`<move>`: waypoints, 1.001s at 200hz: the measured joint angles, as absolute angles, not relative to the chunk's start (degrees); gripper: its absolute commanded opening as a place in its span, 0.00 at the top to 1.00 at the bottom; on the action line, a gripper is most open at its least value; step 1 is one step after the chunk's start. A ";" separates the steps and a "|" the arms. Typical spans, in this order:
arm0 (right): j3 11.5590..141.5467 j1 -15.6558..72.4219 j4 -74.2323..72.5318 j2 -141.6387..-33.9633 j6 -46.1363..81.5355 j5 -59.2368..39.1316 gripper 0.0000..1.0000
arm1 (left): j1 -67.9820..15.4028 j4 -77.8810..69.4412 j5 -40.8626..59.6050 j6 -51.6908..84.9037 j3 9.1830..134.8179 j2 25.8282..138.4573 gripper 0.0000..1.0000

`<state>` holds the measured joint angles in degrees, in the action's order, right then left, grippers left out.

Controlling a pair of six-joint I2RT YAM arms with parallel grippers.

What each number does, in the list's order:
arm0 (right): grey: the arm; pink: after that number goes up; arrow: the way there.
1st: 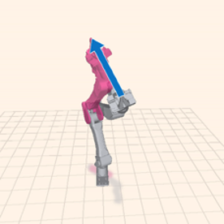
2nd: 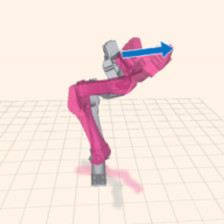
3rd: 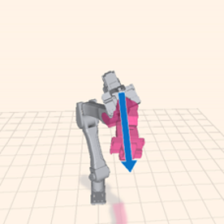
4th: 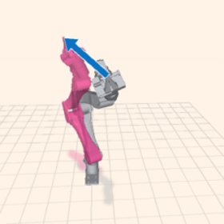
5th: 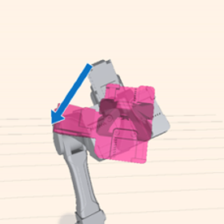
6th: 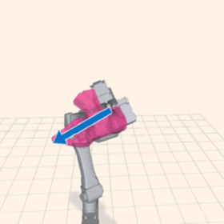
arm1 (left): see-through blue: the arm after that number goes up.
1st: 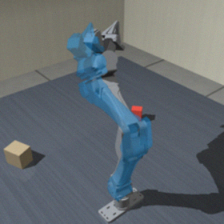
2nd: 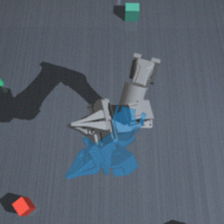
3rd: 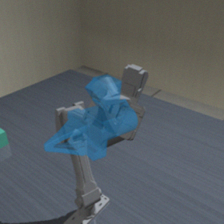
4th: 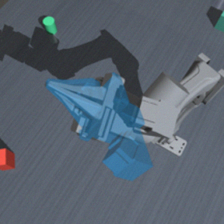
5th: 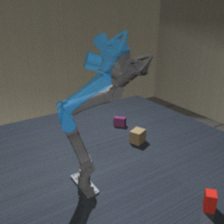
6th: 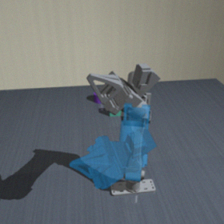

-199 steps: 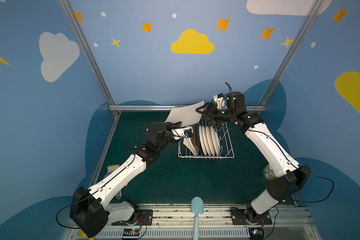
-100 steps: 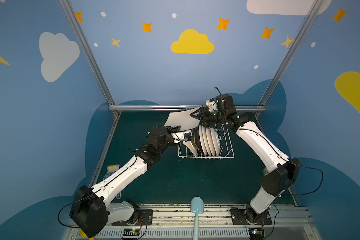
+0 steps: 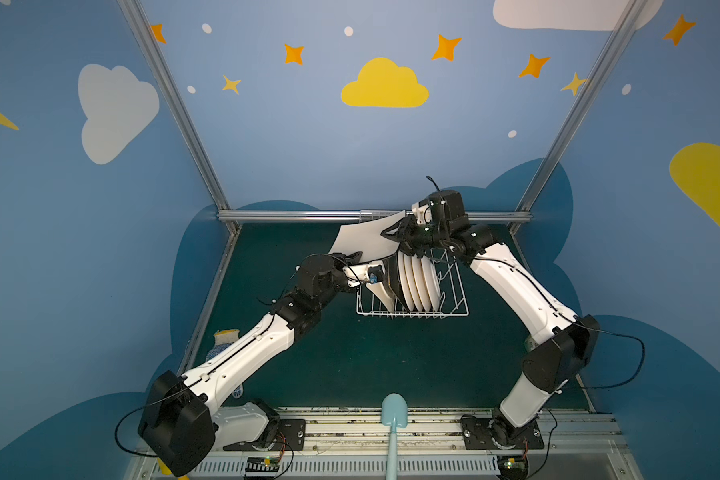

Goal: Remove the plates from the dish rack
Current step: 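Hold the plate up with the left gripper while the right gripper grasps its edge, then open the left gripper and draw it back while the right gripper holds the plate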

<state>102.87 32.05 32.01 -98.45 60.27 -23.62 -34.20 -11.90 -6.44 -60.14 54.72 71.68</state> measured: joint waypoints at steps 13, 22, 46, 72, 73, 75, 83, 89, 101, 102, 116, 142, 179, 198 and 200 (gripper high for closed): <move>102.85 32.05 31.99 -98.45 60.34 -23.66 0.68 | -34.20 -12.10 -6.46 -60.05 54.70 71.68 0.97; 102.85 32.05 31.99 -98.45 60.62 -23.70 0.70 | -34.20 -12.25 -6.50 -60.07 54.68 71.68 0.97; 102.85 32.03 32.23 -98.48 61.82 -23.59 0.76 | -34.30 -12.64 -7.20 -61.19 54.48 71.68 0.97; 102.83 31.97 33.36 -98.48 64.10 -23.27 0.90 | -34.61 -13.30 -8.10 -63.59 54.11 71.68 0.96; 102.80 31.97 33.41 -98.45 64.58 -23.18 0.91 | -34.61 -13.30 -8.10 -63.64 54.11 71.68 0.96; 102.83 31.94 33.52 -98.45 65.25 -23.16 0.92 | -34.63 -13.32 -8.25 -63.68 54.11 71.68 0.96; 102.80 31.86 33.26 -98.48 66.72 -23.40 0.98 | -34.81 -13.58 -8.67 -63.86 53.95 71.68 0.94; 102.80 31.77 33.32 -98.48 67.16 -23.57 1.00 | -34.85 -13.74 -8.64 -63.86 53.91 71.68 0.93; 102.61 31.68 32.86 -98.45 67.61 -23.88 1.00 | -34.85 -13.85 -8.73 -63.92 53.91 71.68 0.89; 102.54 31.66 32.80 -98.45 67.66 -23.94 1.00 | -34.85 -13.87 -8.73 -63.92 53.91 71.68 0.88; 101.56 31.44 31.20 -98.45 68.58 -24.80 1.00 | -34.81 -13.76 -8.97 -63.72 53.89 71.68 0.79; 99.79 30.92 27.62 -98.45 68.20 -26.79 1.00 | -34.76 -14.17 -8.36 -61.98 53.87 71.68 0.63; 96.29 30.06 22.55 -98.15 68.29 -28.58 1.00 | -34.76 -16.84 -7.86 -59.94 53.89 71.68 0.33; 93.60 29.91 19.70 -97.41 68.60 -28.69 1.00 | -34.72 -17.12 -7.46 -58.72 53.89 71.68 0.24; 93.30 29.89 19.40 -97.30 68.75 -28.73 1.00 | -34.72 -17.12 -7.40 -58.87 53.89 71.68 0.22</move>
<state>93.30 29.89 19.40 -97.30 68.75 -28.73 -34.72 -17.12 -7.40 -58.87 53.89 71.68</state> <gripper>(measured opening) 0.139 0.732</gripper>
